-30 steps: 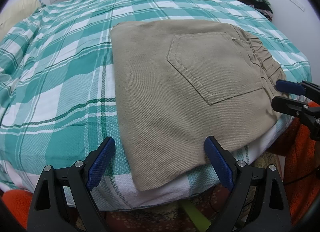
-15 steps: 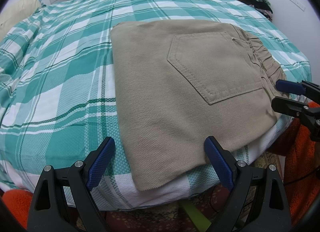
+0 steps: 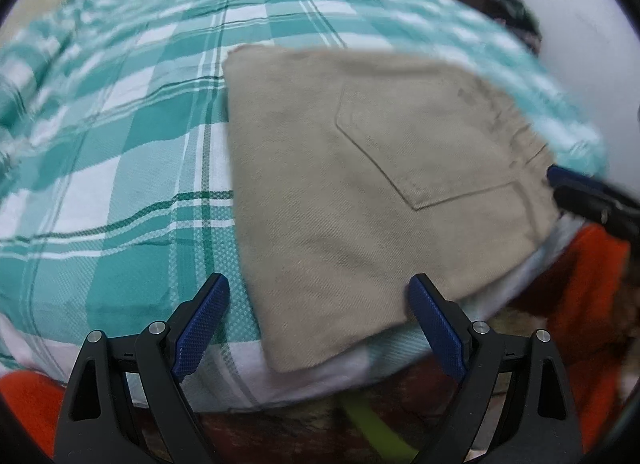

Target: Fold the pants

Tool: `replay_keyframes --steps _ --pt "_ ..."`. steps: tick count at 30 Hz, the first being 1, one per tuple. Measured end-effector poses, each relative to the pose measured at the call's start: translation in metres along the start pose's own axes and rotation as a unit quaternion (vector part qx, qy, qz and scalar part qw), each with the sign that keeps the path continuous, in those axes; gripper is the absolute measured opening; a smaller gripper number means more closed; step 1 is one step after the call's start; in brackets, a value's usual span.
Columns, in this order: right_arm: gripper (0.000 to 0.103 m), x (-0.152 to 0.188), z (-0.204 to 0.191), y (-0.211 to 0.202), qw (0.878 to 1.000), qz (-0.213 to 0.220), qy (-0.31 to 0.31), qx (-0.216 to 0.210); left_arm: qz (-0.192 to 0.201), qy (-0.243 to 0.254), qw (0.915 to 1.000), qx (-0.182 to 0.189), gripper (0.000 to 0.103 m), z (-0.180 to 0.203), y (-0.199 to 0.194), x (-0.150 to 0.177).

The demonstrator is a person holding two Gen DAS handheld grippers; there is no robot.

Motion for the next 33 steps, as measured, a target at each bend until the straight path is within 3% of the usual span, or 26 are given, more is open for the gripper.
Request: replay_keyframes --steps 3,5,8,11,16,19,20,21,22,24,28,33 --pt "0.069 -0.026 0.040 -0.027 0.992 0.066 0.110 -0.007 0.009 -0.057 0.9981 0.020 0.092 -0.025 -0.008 -0.012" --pt "0.070 -0.031 0.075 -0.035 0.981 0.082 0.174 0.002 -0.011 -0.096 0.9950 0.025 0.092 -0.040 -0.001 -0.012" --pt "0.070 -0.024 0.127 -0.030 0.958 0.066 0.279 0.000 -0.039 -0.144 0.9871 0.057 0.091 -0.049 0.016 -0.008" --pt "0.070 -0.016 0.139 -0.013 0.950 0.027 0.309 -0.035 -0.043 -0.136 0.9864 0.082 0.091 -0.037 0.026 -0.012" --pt "0.070 -0.015 0.125 0.030 0.957 -0.042 0.280 -0.067 -0.068 -0.134 0.9813 0.121 0.092 -0.014 0.050 -0.024" --pt "0.071 -0.012 0.121 0.059 0.944 -0.075 0.310 -0.089 -0.078 -0.131 0.9816 0.116 0.093 -0.011 0.058 -0.029" --pt "0.071 -0.012 0.119 0.062 0.944 -0.078 0.308 -0.087 -0.078 -0.133 0.9813 0.115 0.092 -0.011 0.058 -0.031" --pt "0.070 -0.015 0.116 0.066 0.948 -0.087 0.295 -0.085 -0.075 -0.135 0.9814 0.113 0.082 -0.011 0.057 -0.032" --pt "0.063 -0.017 0.112 0.068 0.956 -0.096 0.267 -0.074 -0.069 -0.129 0.9837 0.105 0.072 -0.013 0.053 -0.033" --pt "0.051 -0.022 0.104 0.066 0.970 -0.102 0.213 -0.053 -0.060 -0.110 0.9888 0.082 0.027 -0.016 0.045 -0.036" --pt "0.039 -0.048 0.076 0.045 0.989 -0.072 0.120 -0.039 -0.023 -0.097 0.9914 0.085 0.020 -0.014 0.017 -0.062" --pt "0.035 -0.101 0.034 0.033 0.995 -0.027 0.071 -0.064 0.036 -0.093 0.9922 0.075 0.020 -0.033 -0.010 -0.121"
Point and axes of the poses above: each gripper's, at about its wrist camera, not at the fingertips, and y roughly the way its jaws point, z to its right, x to its underside, the point moved 7 cm from there along y, roughly the way its jaws point, and after that the axes turned 14 degrees about z, right-handed, at the moved point
